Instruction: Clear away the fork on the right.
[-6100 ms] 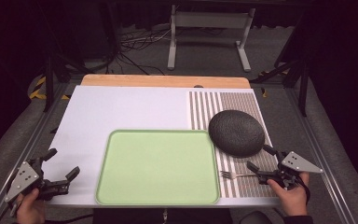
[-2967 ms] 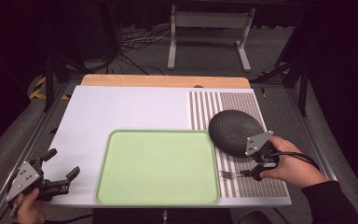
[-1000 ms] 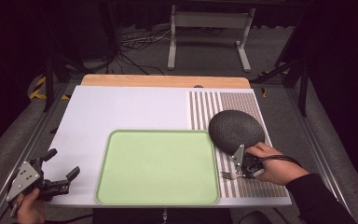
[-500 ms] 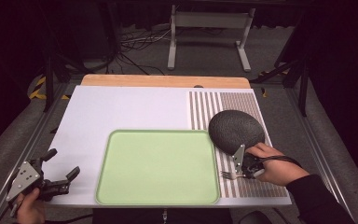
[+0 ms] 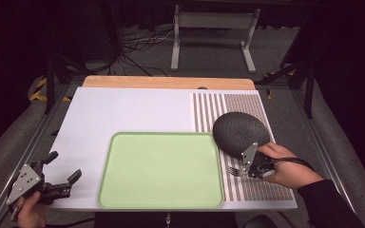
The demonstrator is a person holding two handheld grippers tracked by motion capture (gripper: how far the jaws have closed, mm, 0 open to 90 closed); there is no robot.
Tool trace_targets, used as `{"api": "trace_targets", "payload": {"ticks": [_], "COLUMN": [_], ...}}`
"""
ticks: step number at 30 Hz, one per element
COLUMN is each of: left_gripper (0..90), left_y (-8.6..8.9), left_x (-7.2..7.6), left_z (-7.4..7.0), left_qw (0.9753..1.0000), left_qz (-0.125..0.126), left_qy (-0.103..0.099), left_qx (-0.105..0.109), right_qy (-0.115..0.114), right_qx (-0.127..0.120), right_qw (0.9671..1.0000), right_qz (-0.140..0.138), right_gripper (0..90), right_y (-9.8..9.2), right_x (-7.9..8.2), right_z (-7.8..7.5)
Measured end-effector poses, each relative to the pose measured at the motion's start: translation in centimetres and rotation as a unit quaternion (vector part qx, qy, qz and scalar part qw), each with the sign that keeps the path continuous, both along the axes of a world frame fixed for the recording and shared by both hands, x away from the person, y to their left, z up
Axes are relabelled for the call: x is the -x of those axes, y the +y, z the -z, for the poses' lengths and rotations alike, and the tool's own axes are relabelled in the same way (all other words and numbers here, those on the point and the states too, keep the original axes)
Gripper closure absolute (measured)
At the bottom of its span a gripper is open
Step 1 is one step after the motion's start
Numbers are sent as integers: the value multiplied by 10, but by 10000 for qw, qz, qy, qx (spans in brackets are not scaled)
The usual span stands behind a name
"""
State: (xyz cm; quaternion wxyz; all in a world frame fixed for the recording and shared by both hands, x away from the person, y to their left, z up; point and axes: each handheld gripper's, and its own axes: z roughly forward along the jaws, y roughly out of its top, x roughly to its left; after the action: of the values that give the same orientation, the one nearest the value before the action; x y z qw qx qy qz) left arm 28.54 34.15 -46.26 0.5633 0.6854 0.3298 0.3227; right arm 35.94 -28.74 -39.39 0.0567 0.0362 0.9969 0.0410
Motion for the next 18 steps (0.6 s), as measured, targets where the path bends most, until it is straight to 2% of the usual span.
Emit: {"api": "trace_targets", "payload": {"ticks": [5, 18], "left_gripper": [0, 0], "left_y": [0, 0], "left_x": [0, 0], "left_z": [0, 0], "left_qw": [10000, 10000], "left_qz": [-6, 1], "left_qy": [-6, -4], "left_qx": [8, 8], "right_qy": [-93, -291], "right_qx": [-213, -578], "right_qw": [9997, 9979], "right_qz": [15, 58], "right_gripper": [850, 850], "right_y": [2, 4], "right_x": [3, 4], "right_z": [-14, -34]}}
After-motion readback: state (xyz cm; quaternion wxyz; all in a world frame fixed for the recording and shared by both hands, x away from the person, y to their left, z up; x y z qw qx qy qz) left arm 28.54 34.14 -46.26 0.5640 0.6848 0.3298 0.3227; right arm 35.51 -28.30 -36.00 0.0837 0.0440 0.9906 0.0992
